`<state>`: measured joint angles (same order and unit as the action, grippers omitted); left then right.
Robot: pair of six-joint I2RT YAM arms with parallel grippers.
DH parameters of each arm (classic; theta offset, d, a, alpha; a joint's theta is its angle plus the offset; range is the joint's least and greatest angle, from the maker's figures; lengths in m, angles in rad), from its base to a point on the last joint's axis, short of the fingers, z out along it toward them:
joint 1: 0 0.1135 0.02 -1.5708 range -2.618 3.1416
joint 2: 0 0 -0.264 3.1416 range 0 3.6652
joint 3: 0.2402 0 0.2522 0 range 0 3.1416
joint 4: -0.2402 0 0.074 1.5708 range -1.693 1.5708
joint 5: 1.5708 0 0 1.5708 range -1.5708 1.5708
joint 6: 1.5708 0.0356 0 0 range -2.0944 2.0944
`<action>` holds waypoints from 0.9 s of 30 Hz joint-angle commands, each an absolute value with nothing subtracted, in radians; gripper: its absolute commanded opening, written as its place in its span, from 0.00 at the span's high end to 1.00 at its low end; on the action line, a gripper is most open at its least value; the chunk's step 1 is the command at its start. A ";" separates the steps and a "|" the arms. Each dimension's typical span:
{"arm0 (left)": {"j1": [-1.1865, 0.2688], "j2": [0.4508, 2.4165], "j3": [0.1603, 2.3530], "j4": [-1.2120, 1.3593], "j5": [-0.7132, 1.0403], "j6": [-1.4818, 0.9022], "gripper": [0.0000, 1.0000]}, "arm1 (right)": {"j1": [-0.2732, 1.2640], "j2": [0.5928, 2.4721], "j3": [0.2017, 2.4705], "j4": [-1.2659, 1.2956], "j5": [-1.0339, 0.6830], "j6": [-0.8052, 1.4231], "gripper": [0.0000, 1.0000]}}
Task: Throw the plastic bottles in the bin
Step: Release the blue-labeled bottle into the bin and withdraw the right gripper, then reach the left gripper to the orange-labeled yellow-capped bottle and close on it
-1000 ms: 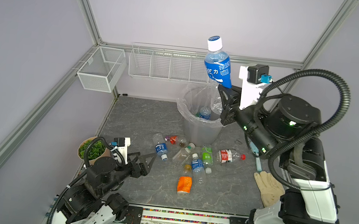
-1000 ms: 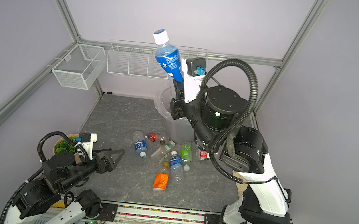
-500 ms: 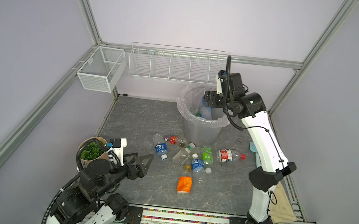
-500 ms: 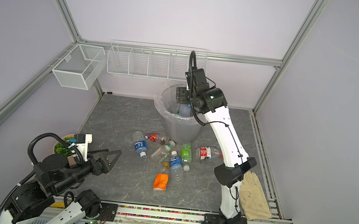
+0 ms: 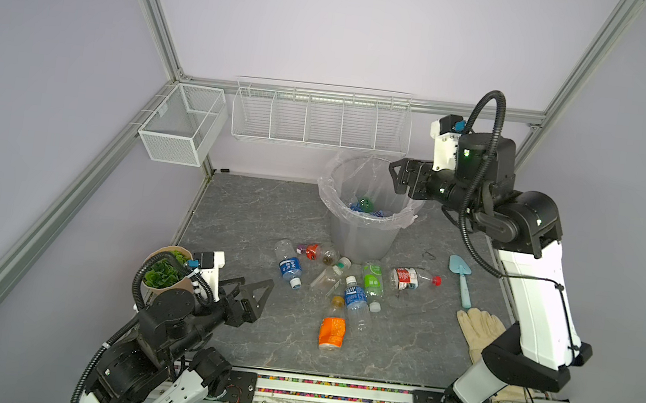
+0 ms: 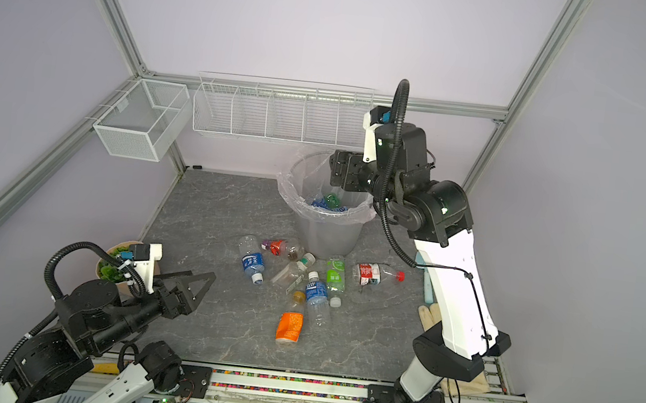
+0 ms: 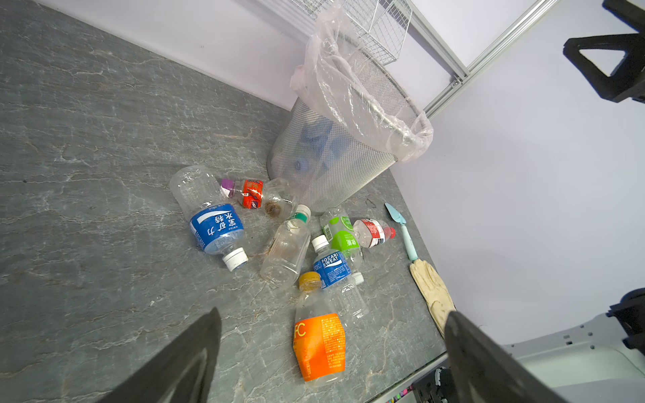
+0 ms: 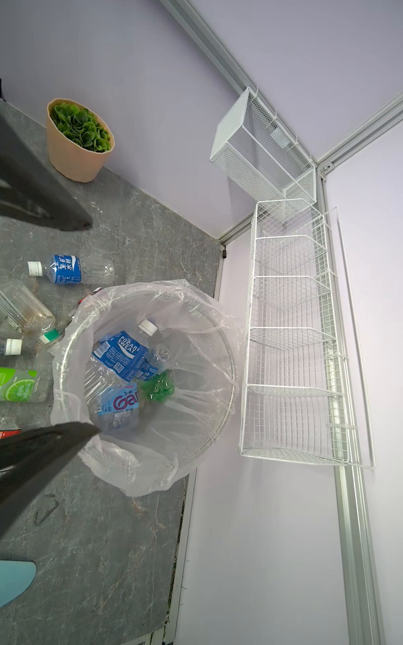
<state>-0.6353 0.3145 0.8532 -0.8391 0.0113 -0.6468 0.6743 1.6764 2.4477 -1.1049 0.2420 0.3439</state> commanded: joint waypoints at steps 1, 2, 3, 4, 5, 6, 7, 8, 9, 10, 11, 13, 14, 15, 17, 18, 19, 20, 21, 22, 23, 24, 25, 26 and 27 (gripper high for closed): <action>-0.640 0.349 0.835 -0.876 0.031 -0.655 0.01 | 0.690 1.662 2.375 -1.086 0.241 0.362 0.12; -0.640 0.364 0.830 -0.882 0.038 -0.653 0.01 | 0.697 1.641 2.348 -1.079 0.241 0.362 0.12; -0.640 0.374 0.825 -0.885 0.043 -0.654 0.01 | 0.699 1.624 2.324 -1.071 0.243 0.363 0.12; -0.640 0.385 0.816 -0.885 0.052 -0.656 0.01 | 0.704 1.602 2.292 -1.061 0.244 0.368 0.12; -0.640 0.392 0.806 -0.884 0.059 -0.659 0.02 | 0.705 1.579 2.257 -1.049 0.245 0.371 0.12; -0.640 0.398 0.796 -0.882 0.064 -0.663 0.02 | 0.708 1.558 2.227 -1.038 0.246 0.375 0.12; -0.640 0.402 0.783 -0.880 0.070 -0.669 0.02 | 0.711 1.532 2.191 -1.026 0.247 0.380 0.12; -0.640 0.405 0.774 -0.877 0.076 -0.674 0.02 | 0.712 1.508 2.154 -1.012 0.249 0.385 0.12; -0.640 0.407 0.761 -0.876 0.079 -0.679 0.02 | 0.714 1.486 2.122 -1.000 0.249 0.391 0.12; -0.640 0.409 0.752 -0.874 0.083 -0.686 0.02 | 0.717 1.461 2.084 -0.986 0.246 0.397 0.12; -0.640 0.412 0.740 -0.872 0.086 -0.689 0.02 | 0.718 1.437 2.044 -0.973 0.241 0.404 0.12; -0.641 0.419 0.718 -0.875 0.094 -0.693 0.02 | 0.722 1.391 1.971 -0.965 0.230 0.415 0.12; -0.645 0.427 0.705 -0.874 0.101 -0.700 0.02 | 0.726 1.369 1.935 -0.928 0.229 0.422 0.12; -0.652 0.432 0.691 -0.861 0.109 -0.708 0.03 | 0.732 1.349 1.901 -0.918 0.229 0.427 0.12; -0.692 0.452 0.662 -0.840 0.095 -0.730 0.03 | 0.742 1.312 1.835 -0.901 0.228 0.438 0.12; -0.722 0.466 0.652 -0.836 0.072 -0.740 0.03 | 0.748 1.298 1.809 -0.896 0.229 0.443 0.12; -0.768 0.482 0.642 -0.824 0.041 -0.754 0.03 | 0.754 1.282 1.783 -0.891 0.232 0.449 0.12; -0.816 0.499 0.632 -0.803 0.008 -0.772 0.03 | 0.761 1.265 1.754 -0.886 0.235 0.456 0.12; -0.861 0.516 0.621 -0.778 -0.015 -0.789 0.03 | 0.768 1.249 1.726 -0.877 0.238 0.461 0.12; -0.908 0.540 0.609 -0.737 -0.036 -0.808 0.03 | 0.775 1.230 1.695 -0.864 0.239 0.467 0.12; -0.953 0.568 0.595 -0.690 -0.048 -0.824 0.03 | 0.778 1.214 1.666 -0.855 0.239 0.471 0.12; -0.982 0.596 0.584 -0.653 -0.055 -0.835 0.03 | 0.783 1.200 1.643 -0.852 0.238 0.475 0.12; -1.011 0.630 0.576 -0.620 -0.066 -0.848 0.03 | 0.785 1.187 1.620 -0.851 0.238 0.479 0.12; -1.034 0.663 0.571 -0.591 -0.077 -0.858 0.03 | 0.788 1.174 1.598 -0.853 0.239 0.485 0.12; -1.049 0.691 0.566 -0.569 -0.082 -0.862 0.03 | 0.790 1.160 1.577 -0.851 0.239 0.489 0.12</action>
<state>-1.0107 0.6411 0.5808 -0.6853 -0.0174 -0.8043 0.7815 1.2015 1.6211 -0.8921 0.2386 0.4572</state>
